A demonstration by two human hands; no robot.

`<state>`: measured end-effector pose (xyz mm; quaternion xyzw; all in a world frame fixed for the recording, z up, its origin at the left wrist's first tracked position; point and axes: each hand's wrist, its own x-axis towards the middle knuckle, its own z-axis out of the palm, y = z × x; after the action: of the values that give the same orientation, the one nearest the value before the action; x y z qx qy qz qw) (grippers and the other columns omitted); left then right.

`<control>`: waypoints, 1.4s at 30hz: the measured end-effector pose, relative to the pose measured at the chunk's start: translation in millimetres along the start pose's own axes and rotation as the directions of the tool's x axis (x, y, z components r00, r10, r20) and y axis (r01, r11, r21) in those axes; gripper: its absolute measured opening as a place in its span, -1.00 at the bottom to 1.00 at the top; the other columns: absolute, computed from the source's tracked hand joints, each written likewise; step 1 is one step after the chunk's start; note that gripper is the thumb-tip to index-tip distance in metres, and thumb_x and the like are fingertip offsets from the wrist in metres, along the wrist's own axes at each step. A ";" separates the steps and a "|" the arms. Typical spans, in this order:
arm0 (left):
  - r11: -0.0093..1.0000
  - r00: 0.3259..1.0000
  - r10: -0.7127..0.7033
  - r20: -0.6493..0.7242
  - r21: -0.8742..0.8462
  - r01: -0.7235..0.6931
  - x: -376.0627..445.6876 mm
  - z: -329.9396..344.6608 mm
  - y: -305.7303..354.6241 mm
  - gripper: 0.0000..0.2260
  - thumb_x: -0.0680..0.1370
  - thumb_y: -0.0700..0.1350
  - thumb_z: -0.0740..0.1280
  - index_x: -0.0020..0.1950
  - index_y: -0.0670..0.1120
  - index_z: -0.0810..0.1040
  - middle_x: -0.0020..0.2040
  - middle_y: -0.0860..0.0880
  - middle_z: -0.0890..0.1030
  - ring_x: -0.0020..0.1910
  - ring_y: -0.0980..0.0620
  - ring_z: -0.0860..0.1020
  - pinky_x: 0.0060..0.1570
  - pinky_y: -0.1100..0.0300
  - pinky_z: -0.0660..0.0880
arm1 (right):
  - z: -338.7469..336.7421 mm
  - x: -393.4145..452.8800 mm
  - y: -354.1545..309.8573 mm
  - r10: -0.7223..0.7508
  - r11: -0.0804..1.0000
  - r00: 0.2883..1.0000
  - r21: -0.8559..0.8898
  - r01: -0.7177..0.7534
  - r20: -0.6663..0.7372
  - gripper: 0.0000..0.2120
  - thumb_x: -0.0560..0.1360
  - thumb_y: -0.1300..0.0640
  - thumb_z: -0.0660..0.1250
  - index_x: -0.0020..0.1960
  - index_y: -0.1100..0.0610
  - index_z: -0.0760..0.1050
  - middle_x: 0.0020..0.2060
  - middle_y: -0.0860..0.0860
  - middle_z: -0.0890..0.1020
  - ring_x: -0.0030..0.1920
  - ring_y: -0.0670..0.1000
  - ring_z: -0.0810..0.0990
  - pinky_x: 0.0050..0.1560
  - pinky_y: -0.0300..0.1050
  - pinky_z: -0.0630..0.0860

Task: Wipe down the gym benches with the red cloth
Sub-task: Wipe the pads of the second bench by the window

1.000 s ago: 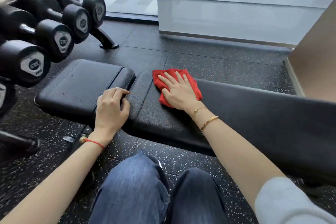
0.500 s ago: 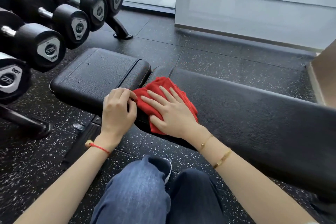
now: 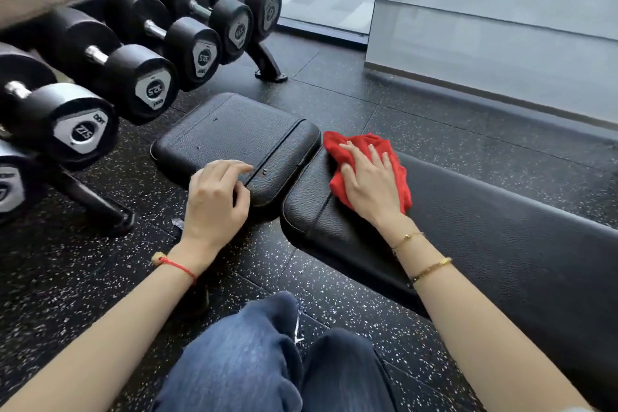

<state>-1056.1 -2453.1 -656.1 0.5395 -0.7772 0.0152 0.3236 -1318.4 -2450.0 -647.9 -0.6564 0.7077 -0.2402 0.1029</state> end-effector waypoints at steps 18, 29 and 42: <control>0.991 0.982 -0.132 0.132 0.020 0.130 60.5 29.2 -49.4 -0.59 0.58 -0.14 0.10 0.37 -0.18 0.53 0.40 -0.15 0.52 0.46 -0.17 0.37 0.57 -0.12 0.04 | 44.7 49.8 -54.7 -0.396 0.888 0.872 -0.123 0.443 0.287 -0.49 0.61 -0.08 0.07 0.54 -0.22 0.11 0.55 -0.22 0.13 0.59 0.06 0.01 0.57 0.06 -0.13; 0.988 0.986 -0.137 0.093 -0.053 0.143 59.2 34.4 -55.4 -0.53 0.55 -0.07 0.02 0.30 -0.20 0.57 0.32 -0.15 0.57 0.39 -0.20 0.43 0.57 -0.15 0.04 | 49.7 33.2 -68.9 -0.460 0.857 0.826 -0.080 0.509 0.327 -0.47 0.60 -0.10 0.07 0.54 -0.26 0.06 0.56 -0.23 0.09 0.59 0.08 -0.04 0.57 0.09 -0.14; 0.991 0.989 -0.131 0.063 -0.019 0.132 58.4 34.5 -56.0 -0.66 0.55 -0.18 0.16 0.23 -0.22 0.59 0.27 -0.16 0.60 0.37 -0.20 0.44 0.56 -0.18 0.07 | 71.4 87.2 -98.9 -0.335 0.928 0.895 -0.063 0.368 0.293 -0.48 0.61 -0.05 0.10 0.55 -0.19 0.12 0.57 -0.15 0.10 0.59 0.14 -0.09 0.55 0.12 -0.23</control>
<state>-1037.6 -2537.7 -671.3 0.5859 -0.7496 -0.0317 0.3062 -1208.7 -2552.2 -647.7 -0.8055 0.5686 -0.1187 0.1174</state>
